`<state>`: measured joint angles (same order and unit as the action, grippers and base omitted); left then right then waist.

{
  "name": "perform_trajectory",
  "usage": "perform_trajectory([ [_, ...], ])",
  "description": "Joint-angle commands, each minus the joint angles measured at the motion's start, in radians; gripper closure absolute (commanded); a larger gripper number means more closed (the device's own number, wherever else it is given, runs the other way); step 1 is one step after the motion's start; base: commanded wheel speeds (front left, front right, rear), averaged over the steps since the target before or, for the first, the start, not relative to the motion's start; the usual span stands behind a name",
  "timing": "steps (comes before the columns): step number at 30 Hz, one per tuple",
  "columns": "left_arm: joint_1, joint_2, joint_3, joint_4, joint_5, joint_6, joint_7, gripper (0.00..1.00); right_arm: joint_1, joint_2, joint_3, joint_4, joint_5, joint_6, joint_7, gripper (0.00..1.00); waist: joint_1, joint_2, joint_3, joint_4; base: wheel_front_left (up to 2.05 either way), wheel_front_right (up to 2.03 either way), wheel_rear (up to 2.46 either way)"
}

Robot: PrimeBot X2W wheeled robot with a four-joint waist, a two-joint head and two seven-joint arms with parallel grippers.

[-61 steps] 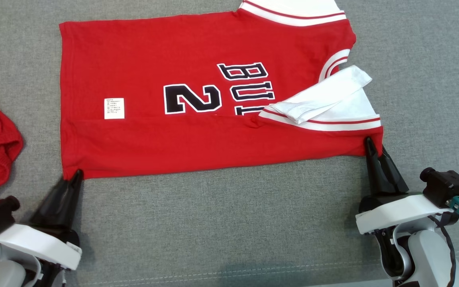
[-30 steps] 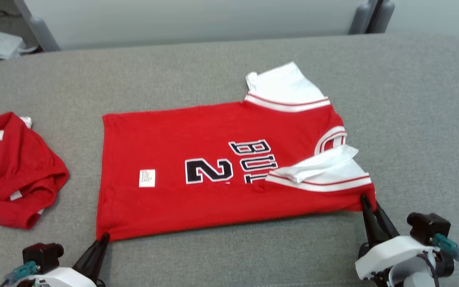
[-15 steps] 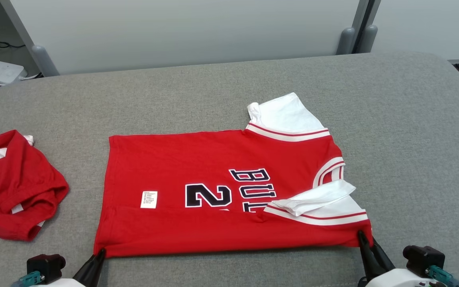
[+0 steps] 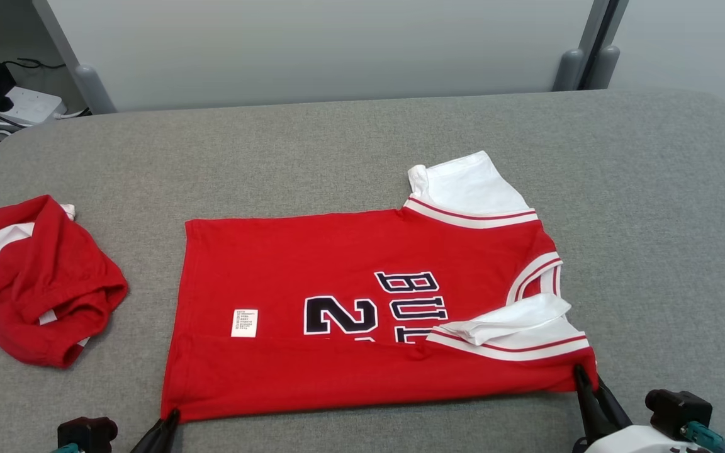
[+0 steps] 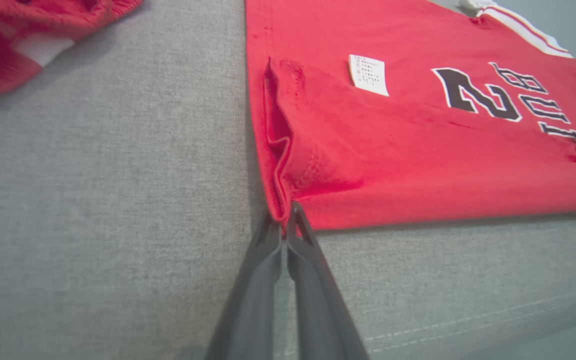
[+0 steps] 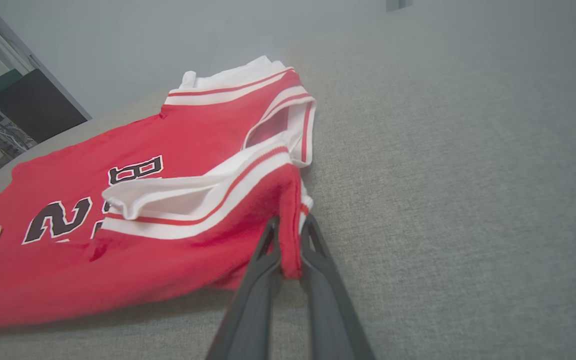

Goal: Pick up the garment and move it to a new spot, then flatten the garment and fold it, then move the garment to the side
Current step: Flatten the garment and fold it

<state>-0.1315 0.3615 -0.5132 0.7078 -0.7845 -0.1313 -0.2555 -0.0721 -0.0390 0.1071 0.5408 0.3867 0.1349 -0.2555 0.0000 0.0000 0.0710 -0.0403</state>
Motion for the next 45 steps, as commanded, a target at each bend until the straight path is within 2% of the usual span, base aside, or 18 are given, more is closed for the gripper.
perform_trajectory([
  [1, -0.021, 0.032, 0.043, -0.012, 0.008, 0.001, -0.006, 1.00, -0.012, -0.011, 0.020, -0.011, -0.005, -0.004, -0.001, 1.00, 0.0000, 0.0000, 0.001, 0.001, 0.00, 0.00, 0.00],
  [2, -0.021, 0.032, 0.045, -0.015, 0.010, 0.001, -0.006, 0.93, -0.014, -0.011, 0.021, -0.009, -0.004, -0.004, -0.002, 1.00, 0.0000, 0.0000, 0.002, 0.002, 0.00, 0.00, 0.00],
  [3, -0.021, 0.030, 0.049, -0.018, 0.010, 0.001, -0.006, 0.60, -0.015, -0.011, 0.019, -0.004, -0.008, -0.004, 0.000, 0.70, 0.0000, 0.0000, 0.004, 0.002, 0.00, 0.00, 0.00],
  [4, -0.020, 0.030, 0.052, -0.022, 0.009, 0.001, -0.006, 0.25, -0.016, -0.011, 0.017, 0.002, -0.012, -0.004, 0.001, 0.03, 0.0000, 0.0000, 0.007, 0.002, 0.00, 0.00, 0.00],
  [5, -0.019, 0.030, 0.054, -0.026, 0.010, 0.001, -0.006, 0.00, -0.017, -0.011, 0.013, 0.007, -0.015, -0.004, 0.002, 0.00, 0.0000, 0.0000, 0.010, 0.003, 0.00, 0.00, 0.00],
  [8, -0.019, 0.042, 0.065, -0.040, 0.032, 0.001, -0.006, 0.00, -0.024, -0.011, -0.012, 0.007, -0.035, -0.004, 0.000, 0.00, 0.0000, 0.0000, 0.019, 0.002, 0.00, 0.00, 0.00],
  [13, -0.028, 0.045, 0.194, -0.110, 0.103, 0.001, -0.006, 0.00, -0.059, -0.011, -0.069, -0.064, -0.102, -0.004, -0.005, 0.00, 0.0000, 0.0000, 0.040, 0.002, 0.00, 0.00, 0.00],
  [16, -0.046, 0.043, 0.237, -0.168, 0.135, 0.001, -0.006, 0.00, -0.102, -0.011, -0.076, -0.112, -0.132, -0.004, -0.005, 0.00, 0.0000, 0.0000, 0.056, 0.001, 0.00, 0.00, 0.00],
  [24, -0.153, 0.100, 0.221, -0.278, 0.134, 0.001, -0.006, 0.00, -0.278, -0.011, -0.073, -0.186, -0.225, -0.004, -0.001, 0.00, 0.0000, 0.0000, 0.159, -0.008, 0.00, 0.00, 0.00],
  [26, -0.185, 0.127, 0.206, -0.300, 0.114, 0.001, -0.006, 0.00, -0.321, -0.011, -0.078, -0.198, -0.241, -0.004, 0.009, 0.00, 0.0000, 0.0000, 0.198, -0.010, 0.00, 0.00, 0.00],
  [27, -0.217, 0.159, 0.188, -0.324, 0.093, 0.001, -0.006, 0.00, -0.357, -0.011, -0.078, -0.214, -0.256, -0.004, 0.019, 0.00, 0.0000, 0.0000, 0.240, -0.013, 0.00, 0.00, 0.00],
  [29, -0.233, 0.176, 0.178, -0.337, 0.080, 0.001, -0.006, 0.00, -0.372, -0.011, -0.078, -0.223, -0.261, -0.004, 0.025, 0.00, 0.0000, 0.0000, 0.262, -0.016, 0.00, 0.00, 0.00],
  [30, -0.264, 0.213, 0.162, -0.358, 0.059, 0.001, -0.006, 0.00, -0.397, -0.011, -0.075, -0.245, -0.269, -0.004, 0.031, 0.00, 0.0000, 0.0000, 0.305, -0.022, 0.00, 0.00, 0.00],
  [33, -0.308, 0.268, 0.139, -0.381, 0.027, 0.001, -0.006, 0.00, -0.417, -0.011, -0.060, -0.283, -0.267, -0.004, 0.034, 0.00, 0.0000, 0.0000, 0.364, -0.038, 0.00, 0.00, 0.00],
  [45, -0.399, 0.486, 0.080, -0.463, -0.078, 0.001, -0.006, 0.00, -0.327, -0.011, 0.050, -0.415, -0.207, -0.004, -0.002, 0.00, 0.0000, 0.0000, 0.532, -0.134, 0.00, 0.00, 0.00],
])
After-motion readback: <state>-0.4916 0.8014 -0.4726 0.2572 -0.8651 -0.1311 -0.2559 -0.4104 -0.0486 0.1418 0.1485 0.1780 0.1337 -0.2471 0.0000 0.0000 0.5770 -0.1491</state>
